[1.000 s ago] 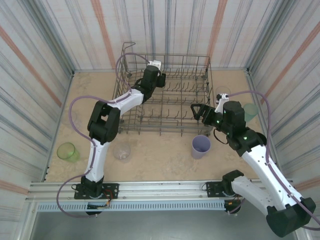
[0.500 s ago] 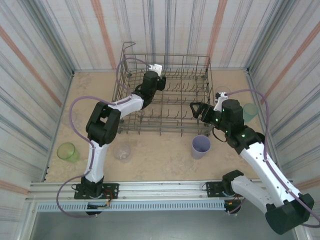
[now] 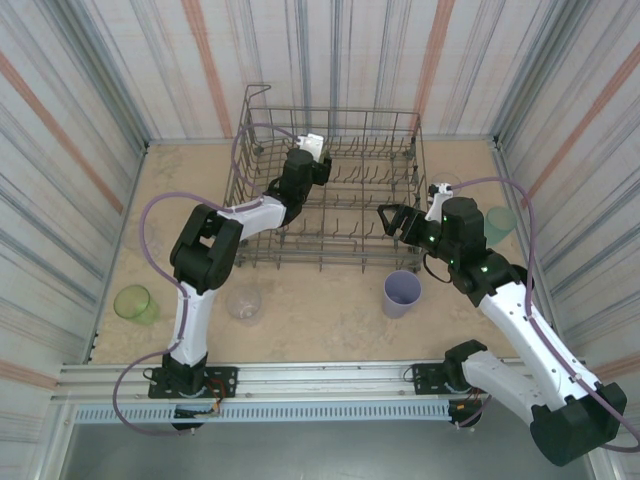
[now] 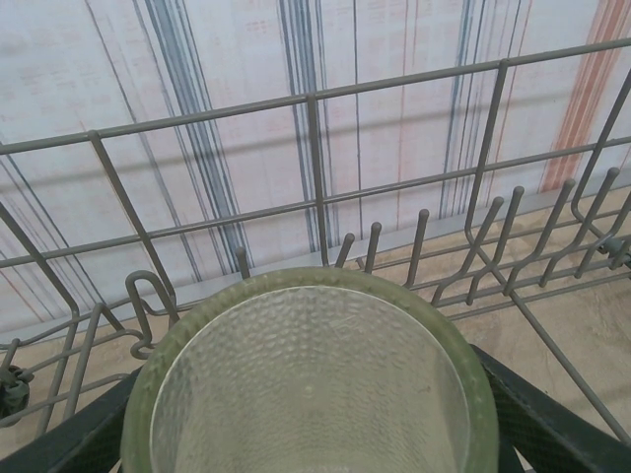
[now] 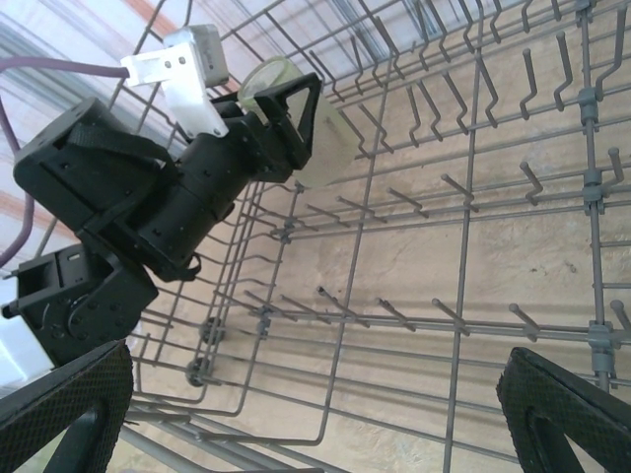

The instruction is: Load the cups into the dish rack

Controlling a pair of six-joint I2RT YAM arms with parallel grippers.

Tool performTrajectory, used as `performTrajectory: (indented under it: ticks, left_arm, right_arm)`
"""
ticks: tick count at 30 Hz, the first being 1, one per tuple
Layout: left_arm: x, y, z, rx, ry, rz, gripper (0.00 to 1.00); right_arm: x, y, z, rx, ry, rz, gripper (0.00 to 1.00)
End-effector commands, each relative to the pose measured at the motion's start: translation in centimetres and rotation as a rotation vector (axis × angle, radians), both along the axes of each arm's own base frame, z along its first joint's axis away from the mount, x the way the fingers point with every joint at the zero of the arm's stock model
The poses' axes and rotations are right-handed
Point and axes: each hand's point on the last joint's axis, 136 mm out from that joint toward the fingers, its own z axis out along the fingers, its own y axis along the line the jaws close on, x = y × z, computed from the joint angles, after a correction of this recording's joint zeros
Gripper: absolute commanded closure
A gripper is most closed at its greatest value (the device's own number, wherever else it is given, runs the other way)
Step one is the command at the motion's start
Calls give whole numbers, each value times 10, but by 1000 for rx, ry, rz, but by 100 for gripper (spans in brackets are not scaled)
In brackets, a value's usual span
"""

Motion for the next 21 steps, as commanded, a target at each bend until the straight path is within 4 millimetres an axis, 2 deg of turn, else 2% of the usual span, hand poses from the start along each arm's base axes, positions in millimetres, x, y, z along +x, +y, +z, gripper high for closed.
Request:
performTrajectory:
  ticks: [1, 3, 9, 12, 18, 21]
  left_arm:
    - [-4, 33, -48, 103, 121, 108, 89]
    - [-3, 36, -48, 130, 116, 117, 89]
    - [-2, 42, -25, 193, 61, 123, 91]
    - [0, 42, -19, 230, 48, 115, 91]
    - [1, 46, -26, 266, 54, 129, 91]
    - [0, 50, -35, 231, 88, 133, 81]
  right_arm:
    - [2, 0, 14, 14, -33, 3, 1]
    - [1, 2, 16, 18, -35, 8, 1]
    - [-1, -1, 15, 16, -38, 3, 1]
    - [-2, -1, 15, 17, -40, 3, 1]
    - [-3, -1, 16, 19, -40, 5, 1]
    - [-3, -2, 15, 17, -38, 0, 1]
